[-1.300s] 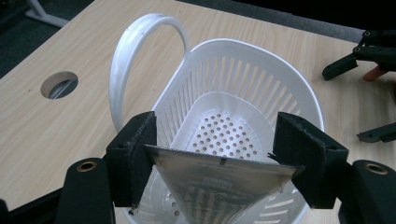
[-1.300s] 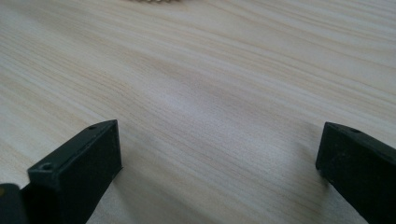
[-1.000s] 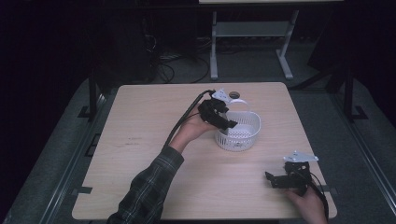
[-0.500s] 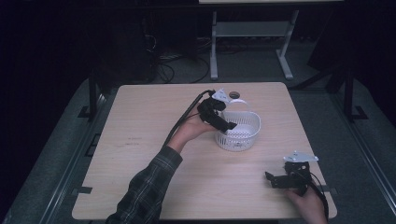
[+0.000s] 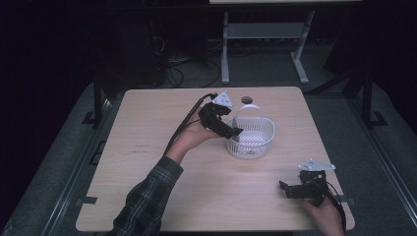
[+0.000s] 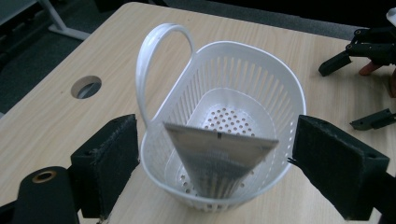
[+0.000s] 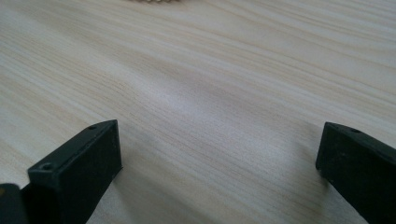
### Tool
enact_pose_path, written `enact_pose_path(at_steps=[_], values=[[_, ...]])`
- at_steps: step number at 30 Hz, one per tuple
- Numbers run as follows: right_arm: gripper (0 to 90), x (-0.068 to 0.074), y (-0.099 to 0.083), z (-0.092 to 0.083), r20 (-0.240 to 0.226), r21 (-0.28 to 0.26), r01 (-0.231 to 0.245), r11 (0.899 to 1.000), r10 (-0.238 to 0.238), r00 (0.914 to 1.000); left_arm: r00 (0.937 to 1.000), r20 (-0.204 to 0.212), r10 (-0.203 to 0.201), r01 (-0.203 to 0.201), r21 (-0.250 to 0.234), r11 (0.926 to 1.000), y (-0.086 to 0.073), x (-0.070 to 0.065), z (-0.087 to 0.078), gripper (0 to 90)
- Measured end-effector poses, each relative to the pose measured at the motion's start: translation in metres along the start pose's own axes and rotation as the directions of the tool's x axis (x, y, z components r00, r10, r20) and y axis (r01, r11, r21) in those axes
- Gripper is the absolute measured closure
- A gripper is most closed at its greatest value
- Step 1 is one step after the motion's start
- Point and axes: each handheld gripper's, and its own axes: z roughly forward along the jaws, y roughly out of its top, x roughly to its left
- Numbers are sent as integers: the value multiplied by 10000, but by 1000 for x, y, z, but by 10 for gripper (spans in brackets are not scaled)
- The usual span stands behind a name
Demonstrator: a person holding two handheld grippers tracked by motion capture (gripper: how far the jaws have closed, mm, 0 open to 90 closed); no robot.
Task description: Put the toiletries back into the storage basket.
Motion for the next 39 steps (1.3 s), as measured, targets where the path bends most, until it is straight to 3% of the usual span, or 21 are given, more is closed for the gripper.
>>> enact_pose_path(at_steps=[15,26,39], values=[[0,0,0,0,-2,12,-11,10000,11,10000,9978,-529,-405,384,-410,9984,-35,-3,-50,139],[0,0,0,0,3,0,-7,10000,7,10000,9931,-935,-708,664,-487,9966,-73,-15,-75,143],[0,0,0,0,2,-9,5,10000,-5,10000,9830,-1279,-1317,1247,-608,9903,-128,-32,-94,146]])
